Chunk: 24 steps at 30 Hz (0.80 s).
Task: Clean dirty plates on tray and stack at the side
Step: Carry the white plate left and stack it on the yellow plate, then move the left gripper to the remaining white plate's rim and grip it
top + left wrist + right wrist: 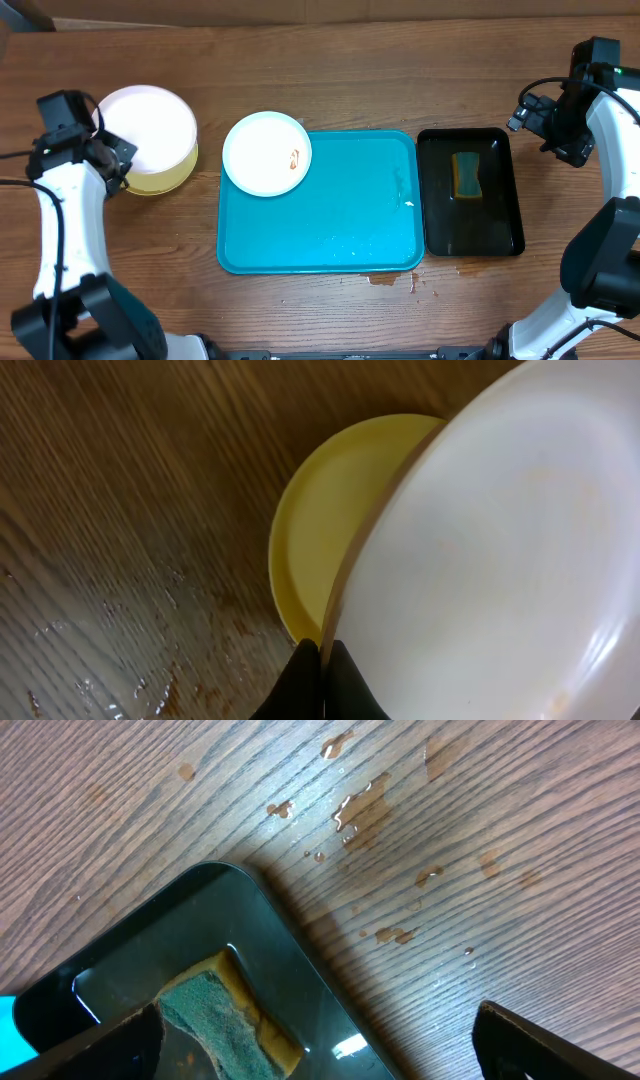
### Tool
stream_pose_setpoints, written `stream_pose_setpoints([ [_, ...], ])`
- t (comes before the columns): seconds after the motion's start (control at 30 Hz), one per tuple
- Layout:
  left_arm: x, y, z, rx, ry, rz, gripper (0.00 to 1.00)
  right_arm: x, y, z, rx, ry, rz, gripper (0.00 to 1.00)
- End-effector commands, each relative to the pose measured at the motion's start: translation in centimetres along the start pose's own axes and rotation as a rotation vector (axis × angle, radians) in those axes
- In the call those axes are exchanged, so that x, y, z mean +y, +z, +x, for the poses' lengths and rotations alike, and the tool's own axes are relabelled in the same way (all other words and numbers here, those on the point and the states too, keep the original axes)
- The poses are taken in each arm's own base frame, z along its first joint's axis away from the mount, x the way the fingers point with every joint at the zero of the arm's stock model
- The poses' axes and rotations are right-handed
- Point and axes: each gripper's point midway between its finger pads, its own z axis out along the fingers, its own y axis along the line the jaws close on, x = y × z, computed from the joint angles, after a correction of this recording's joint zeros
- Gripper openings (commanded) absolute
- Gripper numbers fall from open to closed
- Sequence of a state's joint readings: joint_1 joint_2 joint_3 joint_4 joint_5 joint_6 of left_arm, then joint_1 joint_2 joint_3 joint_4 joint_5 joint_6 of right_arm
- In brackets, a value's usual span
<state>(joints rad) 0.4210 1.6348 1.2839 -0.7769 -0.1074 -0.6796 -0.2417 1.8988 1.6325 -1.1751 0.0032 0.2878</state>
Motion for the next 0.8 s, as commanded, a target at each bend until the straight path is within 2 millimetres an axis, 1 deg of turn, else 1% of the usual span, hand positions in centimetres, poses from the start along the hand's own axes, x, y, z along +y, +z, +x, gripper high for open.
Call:
stream_pose_setpoints([
  [0.0, 1.2, 3.0, 0.2, 0.039, -0.008, -0.055, 0.04, 0.3, -1.2, -0.5, -0.034, 0.003, -0.017, 1.0],
  [0.1, 1.2, 5.2, 0.5, 0.06, 0.007, -0.07, 0.04, 0.3, -1.2, -0.5, -0.034, 0.003, -0.017, 1.0],
  [0.2, 1.3, 6.6, 0.9, 0.076, 0.018, -0.081, 0.04, 0.3, -1.2, -0.5, -0.034, 0.002, -0.017, 1.0],
  [0.23, 1.3, 6.8, 0.9, 0.075, 0.018, -0.081, 0.08, 0.3, -1.2, -0.5, -0.034, 0.002, -0.017, 1.0],
  [0.27, 1.2, 6.9, 0.8, 0.073, 0.019, -0.078, 0.15, 0.3, -1.2, -0.5, -0.034, 0.002, -0.017, 1.0],
  [0.3, 0.9, 6.9, 0.8, 0.073, 0.017, -0.064, 0.33, 0.3, -1.2, -0.5, -0.034, 0.003, -0.017, 1.0],
  [0.33, 0.6, 6.8, 0.9, 0.081, 0.016, -0.049, 0.48, 0.3, -1.2, -0.5, -0.034, 0.002, -0.017, 1.0],
  [0.37, 0.3, 6.8, 1.2, 0.1, 0.015, -0.027, 0.73, 0.3, -1.2, -0.5, -0.034, 0.003, -0.017, 1.0],
  [0.4, -0.2, 6.8, 1.7, 0.126, 0.025, 0.002, 0.84, 0.3, -1.2, -0.5, -0.034, 0.002, -0.017, 1.0],
  [0.5, -2.8, 6.0, 4.2, 0.26, 0.136, 0.178, 0.9, 0.3, -1.2, -0.5, -0.034, 0.002, -0.017, 1.0],
  [0.57, -4.7, 5.0, 6.1, 0.354, 0.189, 0.317, 0.9, 0.3, -1.2, -0.5, -0.034, 0.003, -0.017, 1.0],
  [0.63, -6.3, 3.6, 7.8, 0.438, 0.23, 0.44, 0.86, 0.3, -1.2, -0.5, -0.034, 0.002, -0.017, 1.0],
  [0.77, -8.7, 1.4, 10.9, 0.543, 0.317, 0.592, 0.86, 0.3, -1.2, -0.5, -0.034, 0.002, -0.017, 1.0],
])
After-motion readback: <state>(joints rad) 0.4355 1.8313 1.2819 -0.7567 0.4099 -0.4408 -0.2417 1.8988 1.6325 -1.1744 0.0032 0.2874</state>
